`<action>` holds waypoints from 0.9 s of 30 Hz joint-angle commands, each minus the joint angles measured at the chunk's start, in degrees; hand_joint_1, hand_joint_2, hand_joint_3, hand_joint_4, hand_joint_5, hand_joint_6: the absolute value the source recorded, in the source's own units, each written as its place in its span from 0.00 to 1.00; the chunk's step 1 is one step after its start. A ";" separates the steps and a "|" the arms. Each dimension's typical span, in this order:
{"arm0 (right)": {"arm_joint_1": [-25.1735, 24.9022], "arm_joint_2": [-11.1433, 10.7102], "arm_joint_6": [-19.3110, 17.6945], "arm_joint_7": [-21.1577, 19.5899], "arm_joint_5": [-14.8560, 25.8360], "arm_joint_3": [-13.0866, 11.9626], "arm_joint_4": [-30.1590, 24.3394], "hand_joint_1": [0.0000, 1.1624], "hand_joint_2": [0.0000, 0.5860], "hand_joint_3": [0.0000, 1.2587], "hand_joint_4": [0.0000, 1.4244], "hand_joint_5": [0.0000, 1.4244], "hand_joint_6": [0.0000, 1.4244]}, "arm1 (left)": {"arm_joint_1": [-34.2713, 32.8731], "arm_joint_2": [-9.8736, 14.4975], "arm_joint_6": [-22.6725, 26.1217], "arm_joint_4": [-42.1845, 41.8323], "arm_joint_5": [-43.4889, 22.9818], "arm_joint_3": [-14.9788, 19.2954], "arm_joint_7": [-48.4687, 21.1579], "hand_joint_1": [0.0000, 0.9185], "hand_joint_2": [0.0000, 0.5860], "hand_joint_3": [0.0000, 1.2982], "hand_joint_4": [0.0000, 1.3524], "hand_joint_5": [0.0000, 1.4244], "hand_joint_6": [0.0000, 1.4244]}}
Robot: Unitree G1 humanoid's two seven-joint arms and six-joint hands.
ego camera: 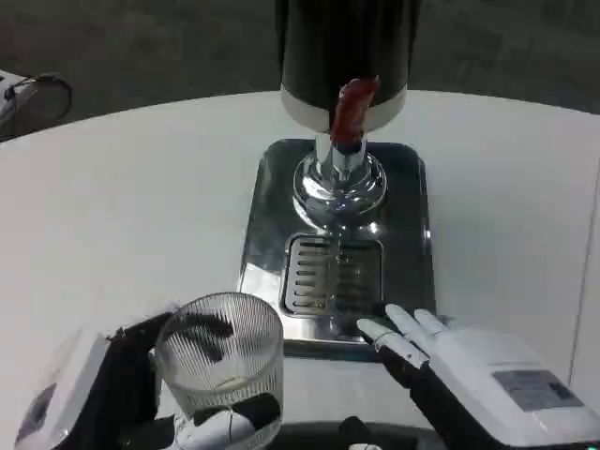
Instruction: Grasp the cup under the faucet to collect the drink, then remove the cup.
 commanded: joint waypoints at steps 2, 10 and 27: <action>-0.31 0.35 -0.03 0.84 -0.04 0.20 -0.44 0.30 0.80 0.09 0.00 0.00 0.00 | -0.20 0.02 -1.25 -1.10 -1.15 0.25 0.96 0.49 0.18 0.83 0.85 0.98 1.00; -1.17 0.47 0.31 1.00 0.09 -0.13 0.40 0.30 0.80 0.09 0.00 0.00 0.00 | -1.13 0.08 -0.94 -0.56 -1.18 0.13 0.87 0.49 0.18 0.83 0.85 0.98 1.00; -0.25 -0.79 1.36 0.57 2.21 -4.51 -0.22 0.30 0.80 0.09 0.00 0.00 0.00 | -13.41 0.76 1.72 8.32 0.44 -0.10 1.73 0.49 0.18 0.83 0.85 0.98 1.00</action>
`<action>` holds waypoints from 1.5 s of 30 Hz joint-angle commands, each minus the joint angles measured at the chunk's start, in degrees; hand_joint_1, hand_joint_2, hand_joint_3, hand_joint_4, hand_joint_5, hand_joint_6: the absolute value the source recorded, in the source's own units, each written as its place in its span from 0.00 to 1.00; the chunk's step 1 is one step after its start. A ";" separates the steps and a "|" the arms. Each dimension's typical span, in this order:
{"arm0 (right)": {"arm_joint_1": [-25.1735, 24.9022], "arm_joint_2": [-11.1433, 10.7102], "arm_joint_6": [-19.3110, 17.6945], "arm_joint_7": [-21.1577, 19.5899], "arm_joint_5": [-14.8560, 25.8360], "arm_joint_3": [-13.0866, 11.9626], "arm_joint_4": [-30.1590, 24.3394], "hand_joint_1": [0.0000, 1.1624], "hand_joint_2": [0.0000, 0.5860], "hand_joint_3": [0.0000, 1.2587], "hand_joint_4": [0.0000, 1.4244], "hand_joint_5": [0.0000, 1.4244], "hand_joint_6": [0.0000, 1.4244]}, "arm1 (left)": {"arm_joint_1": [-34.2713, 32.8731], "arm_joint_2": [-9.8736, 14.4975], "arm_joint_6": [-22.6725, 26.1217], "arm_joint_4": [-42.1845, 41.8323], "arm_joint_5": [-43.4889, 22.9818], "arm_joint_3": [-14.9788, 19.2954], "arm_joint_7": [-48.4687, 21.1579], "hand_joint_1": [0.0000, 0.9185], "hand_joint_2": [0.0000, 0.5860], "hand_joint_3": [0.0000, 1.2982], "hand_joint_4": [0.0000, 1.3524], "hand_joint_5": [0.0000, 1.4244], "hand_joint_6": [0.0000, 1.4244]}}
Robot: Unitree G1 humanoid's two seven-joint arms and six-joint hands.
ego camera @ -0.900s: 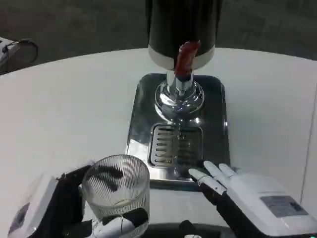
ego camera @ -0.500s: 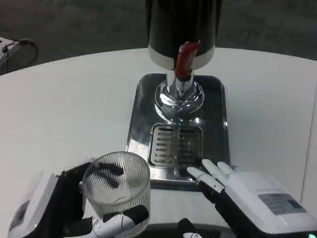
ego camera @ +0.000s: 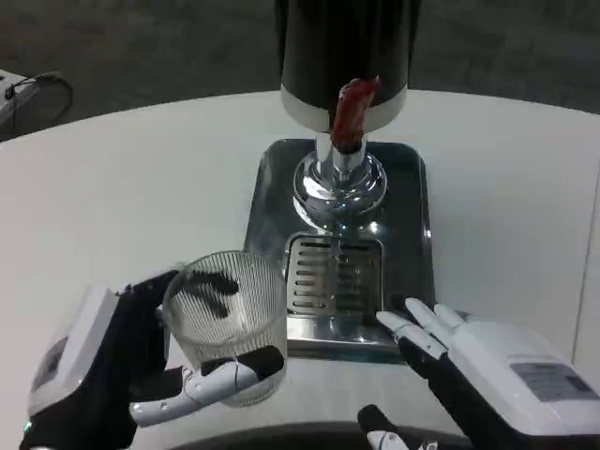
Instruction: Grasp the cup under the faucet to collect the drink, then remove the cup.
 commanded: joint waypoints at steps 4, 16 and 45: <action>1.13 -1.17 0.62 0.08 2.16 -3.01 -1.53 0.30 0.80 0.09 0.00 0.00 0.00 | -9.46 1.42 2.03 8.44 1.60 -0.88 2.38 0.49 0.18 0.83 0.85 0.98 1.00; 1.74 -1.93 0.88 0.14 3.26 -5.15 -2.52 0.30 0.80 0.09 0.00 0.00 0.00 | -28.97 3.68 3.65 28.51 4.96 -5.18 6.50 0.49 0.18 0.83 0.85 0.98 1.00; 3.19 -5.59 2.57 -1.85 10.04 -12.48 -2.28 0.31 0.80 0.09 0.00 0.00 0.01 | -49.36 2.38 1.39 52.14 9.79 -22.01 10.77 0.40 0.14 0.70 0.61 0.73 0.95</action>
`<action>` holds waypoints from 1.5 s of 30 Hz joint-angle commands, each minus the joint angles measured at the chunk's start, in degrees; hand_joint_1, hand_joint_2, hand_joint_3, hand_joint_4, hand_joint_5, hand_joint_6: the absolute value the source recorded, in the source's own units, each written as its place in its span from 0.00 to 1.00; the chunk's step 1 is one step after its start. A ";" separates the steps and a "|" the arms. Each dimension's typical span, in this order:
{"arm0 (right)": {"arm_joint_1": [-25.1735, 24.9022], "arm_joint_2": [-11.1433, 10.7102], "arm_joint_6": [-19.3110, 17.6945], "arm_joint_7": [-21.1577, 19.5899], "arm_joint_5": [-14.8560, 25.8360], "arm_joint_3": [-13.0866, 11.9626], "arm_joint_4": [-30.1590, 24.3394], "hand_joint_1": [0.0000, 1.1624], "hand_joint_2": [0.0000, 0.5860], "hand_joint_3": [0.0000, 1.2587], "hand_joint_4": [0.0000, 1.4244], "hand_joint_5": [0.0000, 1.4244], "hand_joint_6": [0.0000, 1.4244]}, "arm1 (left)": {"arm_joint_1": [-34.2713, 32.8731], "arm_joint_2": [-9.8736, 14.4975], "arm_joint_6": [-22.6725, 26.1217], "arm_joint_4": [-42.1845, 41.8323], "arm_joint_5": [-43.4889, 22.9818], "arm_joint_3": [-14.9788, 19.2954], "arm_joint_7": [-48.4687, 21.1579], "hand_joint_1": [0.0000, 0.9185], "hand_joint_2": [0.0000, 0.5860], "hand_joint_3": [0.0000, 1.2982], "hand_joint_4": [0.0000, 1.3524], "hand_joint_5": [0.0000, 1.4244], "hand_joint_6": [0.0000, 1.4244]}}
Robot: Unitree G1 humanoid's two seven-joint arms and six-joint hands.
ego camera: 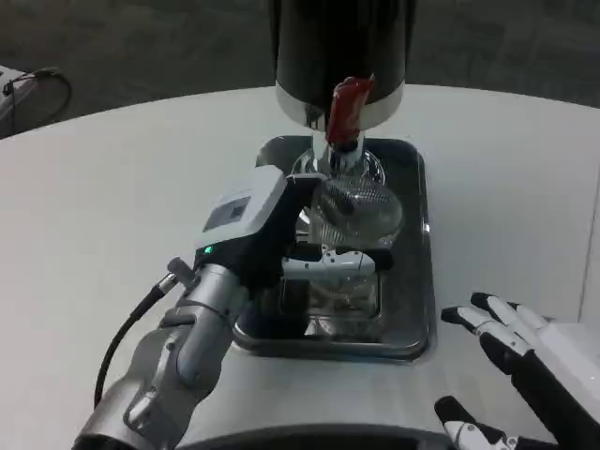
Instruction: Grasp the cup under the faucet to collect the drink, then remove the cup.
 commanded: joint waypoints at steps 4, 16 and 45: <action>-0.42 -0.15 0.42 -1.20 0.74 0.49 0.75 0.31 0.80 0.09 0.00 0.00 0.01 | 0.99 2.61 0.38 -2.88 0.15 -0.51 -1.10 0.29 0.11 0.58 0.41 0.57 0.81; -1.60 -0.37 1.13 -1.20 0.16 1.48 1.54 0.31 0.80 0.10 0.00 0.00 0.02 | 1.78 5.16 -0.91 -3.85 -1.40 0.24 -1.44 0.15 0.06 0.37 0.28 0.48 0.69; -4.16 -1.17 3.56 -1.16 -0.05 2.43 2.77 0.31 0.80 0.10 0.00 0.00 0.03 | 12.40 11.13 -1.19 -22.58 -7.77 8.74 -7.41 0.08 0.02 0.23 0.18 0.37 0.53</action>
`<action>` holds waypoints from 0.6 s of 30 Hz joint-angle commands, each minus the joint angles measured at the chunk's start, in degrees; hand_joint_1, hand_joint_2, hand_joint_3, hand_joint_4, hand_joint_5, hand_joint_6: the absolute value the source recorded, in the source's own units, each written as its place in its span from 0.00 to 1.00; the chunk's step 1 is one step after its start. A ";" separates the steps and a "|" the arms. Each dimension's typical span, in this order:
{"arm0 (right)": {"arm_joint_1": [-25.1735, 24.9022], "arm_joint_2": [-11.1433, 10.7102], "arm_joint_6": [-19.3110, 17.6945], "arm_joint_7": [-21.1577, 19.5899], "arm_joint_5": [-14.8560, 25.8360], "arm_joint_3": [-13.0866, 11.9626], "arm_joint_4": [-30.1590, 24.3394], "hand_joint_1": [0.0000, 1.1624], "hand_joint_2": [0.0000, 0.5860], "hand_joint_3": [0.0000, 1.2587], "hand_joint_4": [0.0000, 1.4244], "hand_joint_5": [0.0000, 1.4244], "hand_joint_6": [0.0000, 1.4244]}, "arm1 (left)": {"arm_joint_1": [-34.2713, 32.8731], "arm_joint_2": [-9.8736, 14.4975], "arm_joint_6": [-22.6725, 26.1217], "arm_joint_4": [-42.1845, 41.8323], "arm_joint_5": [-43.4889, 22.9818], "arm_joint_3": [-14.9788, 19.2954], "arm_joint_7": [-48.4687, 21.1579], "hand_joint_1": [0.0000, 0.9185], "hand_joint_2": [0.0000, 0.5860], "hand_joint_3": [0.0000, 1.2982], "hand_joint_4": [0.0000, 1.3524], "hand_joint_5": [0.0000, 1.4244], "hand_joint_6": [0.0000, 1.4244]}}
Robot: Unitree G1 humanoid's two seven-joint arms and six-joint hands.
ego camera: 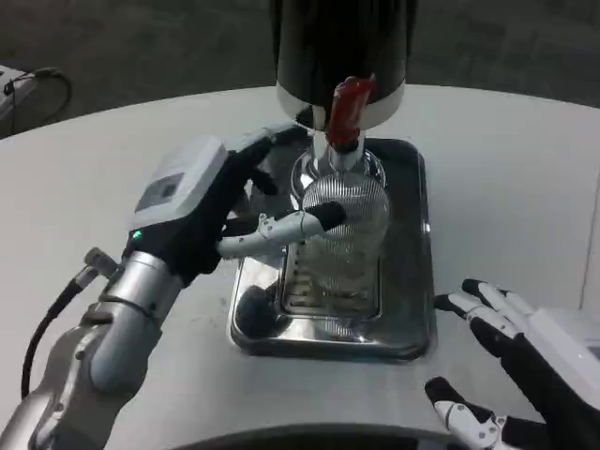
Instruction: Grasp the cup under the faucet to collect the drink, then remove the cup.
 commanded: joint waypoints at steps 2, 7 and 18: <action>0.05 -0.19 0.51 -0.21 0.08 0.40 -0.12 0.31 0.80 0.10 0.00 0.00 0.03 | 5.76 2.09 1.07 -7.80 -3.14 4.50 -2.73 0.08 0.03 0.26 0.22 0.36 0.49; 0.21 -0.34 0.54 -0.14 -0.12 0.62 -0.83 0.31 0.80 0.10 0.00 0.00 0.03 | 9.59 1.25 -0.14 -15.37 -8.73 10.06 -2.75 0.05 0.05 0.30 0.28 0.37 0.43; 1.77 -0.60 0.55 -0.19 0.43 -0.32 -2.76 0.31 0.80 0.11 0.00 0.00 0.03 | 2.96 -2.27 1.42 -19.18 -24.51 12.00 -11.71 0.00 0.10 0.28 0.26 0.32 0.33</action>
